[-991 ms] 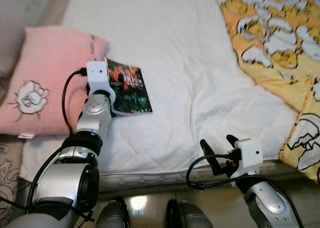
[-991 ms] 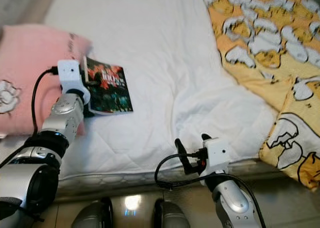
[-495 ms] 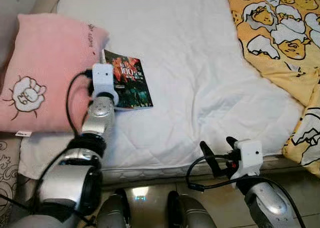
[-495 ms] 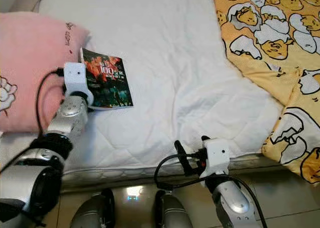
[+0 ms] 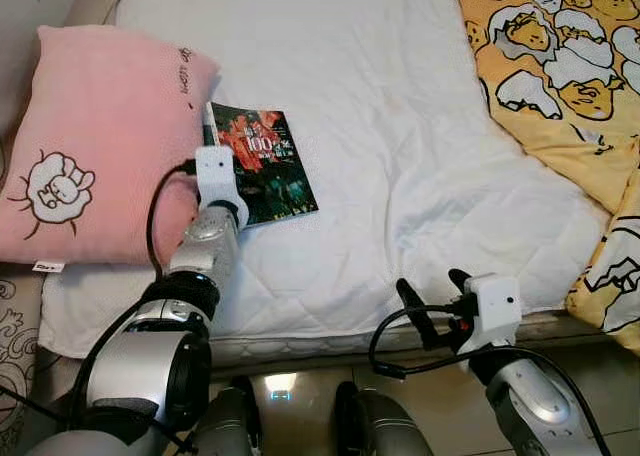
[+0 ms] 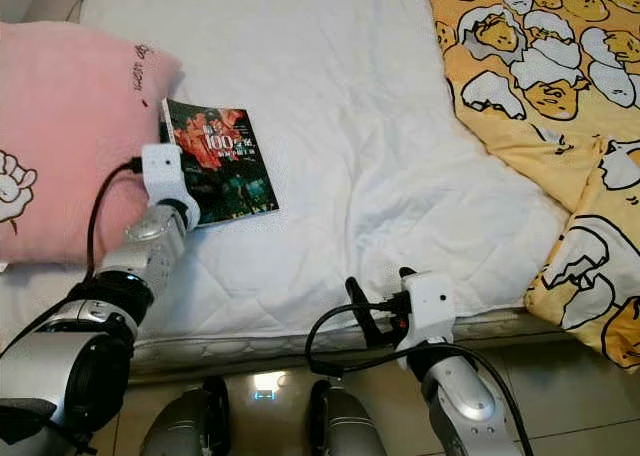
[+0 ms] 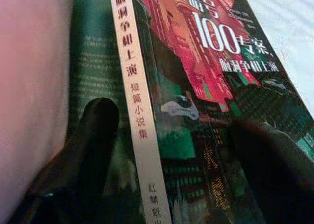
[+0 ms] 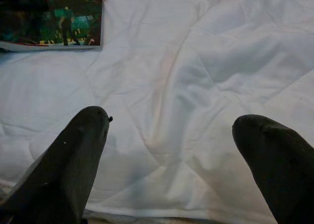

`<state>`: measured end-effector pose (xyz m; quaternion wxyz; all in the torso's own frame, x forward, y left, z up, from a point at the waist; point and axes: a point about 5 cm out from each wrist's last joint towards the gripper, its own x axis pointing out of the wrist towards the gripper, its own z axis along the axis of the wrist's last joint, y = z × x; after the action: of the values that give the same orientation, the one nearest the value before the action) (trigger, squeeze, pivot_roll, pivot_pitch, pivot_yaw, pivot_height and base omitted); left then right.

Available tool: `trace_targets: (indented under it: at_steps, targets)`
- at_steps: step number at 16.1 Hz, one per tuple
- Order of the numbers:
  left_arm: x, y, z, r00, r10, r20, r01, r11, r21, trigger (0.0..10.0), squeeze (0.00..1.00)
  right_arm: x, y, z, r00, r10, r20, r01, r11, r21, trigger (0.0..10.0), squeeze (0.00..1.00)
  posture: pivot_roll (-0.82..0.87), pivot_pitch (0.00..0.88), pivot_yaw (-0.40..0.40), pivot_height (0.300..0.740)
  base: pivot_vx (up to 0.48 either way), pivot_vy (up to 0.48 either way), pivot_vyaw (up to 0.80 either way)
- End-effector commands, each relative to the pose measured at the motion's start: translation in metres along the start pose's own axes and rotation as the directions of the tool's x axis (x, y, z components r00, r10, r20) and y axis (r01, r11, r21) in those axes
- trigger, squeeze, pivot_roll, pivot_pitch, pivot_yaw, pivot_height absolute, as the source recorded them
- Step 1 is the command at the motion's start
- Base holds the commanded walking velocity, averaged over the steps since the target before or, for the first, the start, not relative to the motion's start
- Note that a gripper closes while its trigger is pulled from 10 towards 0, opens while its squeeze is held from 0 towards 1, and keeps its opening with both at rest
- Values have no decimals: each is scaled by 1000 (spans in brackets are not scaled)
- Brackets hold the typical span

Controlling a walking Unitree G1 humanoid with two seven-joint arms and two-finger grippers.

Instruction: Clean up the room

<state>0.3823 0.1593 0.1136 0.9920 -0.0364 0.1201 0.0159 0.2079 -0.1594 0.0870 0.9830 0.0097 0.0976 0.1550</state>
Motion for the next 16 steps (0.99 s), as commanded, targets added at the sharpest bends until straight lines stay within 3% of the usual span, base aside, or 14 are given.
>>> trace_targets:
  at_steps: [1, 5, 6, 7, 11, 16]
  targets:
    - [-3, 0, -17, 998, -6, -61, 7, 1000, 10, 0, 0, -2, -3, -2, 1000, -9, -19, 9, 1000, -3, 10000, 0, -246, 279, -86, 740, 0, 0, 0]
    - [-2, 1, -14, 998, -17, -59, 18, 1000, 1, 0, 0, 1, -3, -1, 1000, -11, -16, 11, 1000, -5, 10000, 0, -243, 271, -85, 740, 0, 0, 0]
    - [-2, 4, -13, 998, -17, -52, 13, 997, -73, 0, 0, 3, -4, -1, 1000, -12, -15, 12, 1000, -5, 10000, 0, -239, 260, -81, 740, 0, 0, 0]
    - [-2, 4, -12, 999, -18, -50, 14, 996, -89, 0, 0, 3, -5, -1, 1000, -13, -13, 13, 1000, -5, 10000, 0, -238, 258, -80, 740, 0, 0, 0]
    - [0, 0, -1, 998, -64, 0, 64, 996, -62, 0, 0, 15, -6, 1, 1000, -20, 11, 20, 1000, -2, 10000, 0, -219, 203, -55, 740, 0, 0, 0]
    - [3, -17, 31, 972, -211, 99, 217, 975, -52, 0, 0, 21, -7, -1, 999, -32, 23, 31, 999, 10, 10000, 0, -207, 174, -36, 740, 0, 0, 0]
